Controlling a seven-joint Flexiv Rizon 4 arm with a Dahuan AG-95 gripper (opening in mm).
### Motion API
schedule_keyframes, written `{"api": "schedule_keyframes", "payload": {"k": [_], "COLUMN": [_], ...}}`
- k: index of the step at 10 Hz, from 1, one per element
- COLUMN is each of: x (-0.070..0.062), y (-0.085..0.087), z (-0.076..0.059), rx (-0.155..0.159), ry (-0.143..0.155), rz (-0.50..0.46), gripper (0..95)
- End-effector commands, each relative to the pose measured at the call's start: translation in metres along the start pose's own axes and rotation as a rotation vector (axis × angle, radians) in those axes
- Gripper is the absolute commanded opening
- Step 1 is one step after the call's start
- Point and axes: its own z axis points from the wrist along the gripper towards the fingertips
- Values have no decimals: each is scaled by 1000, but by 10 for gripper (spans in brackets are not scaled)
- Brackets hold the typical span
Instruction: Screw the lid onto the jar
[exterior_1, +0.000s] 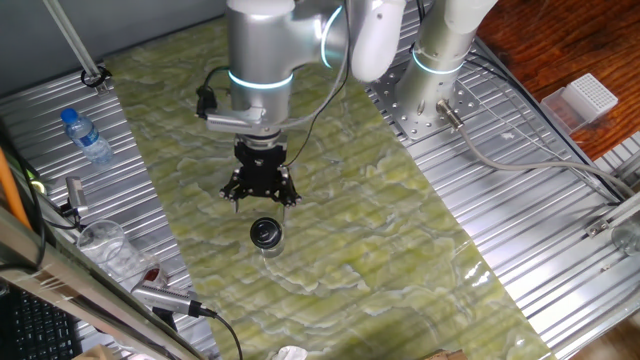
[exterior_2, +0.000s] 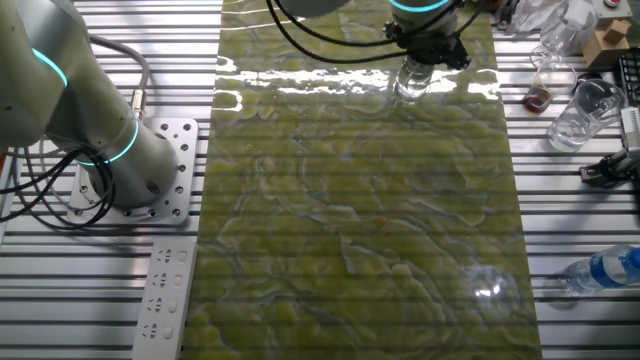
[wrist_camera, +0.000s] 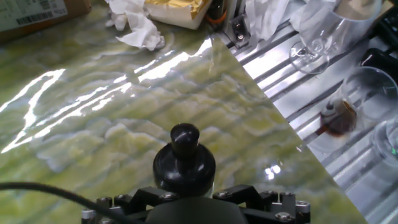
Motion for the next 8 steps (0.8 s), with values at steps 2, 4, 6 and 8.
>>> {"api": "schedule_keyframes", "payload": {"k": [2, 4, 6, 8], "x": [-2, -6, -8, -9], "y": [4, 6, 7, 7], "z": [7, 13, 16, 17], "rx": [0, -2, -3, -7], "ry": [-23, -22, -21, -20], "rz": [0, -6, -7, -8], "gripper": [950, 950, 950, 950]}}
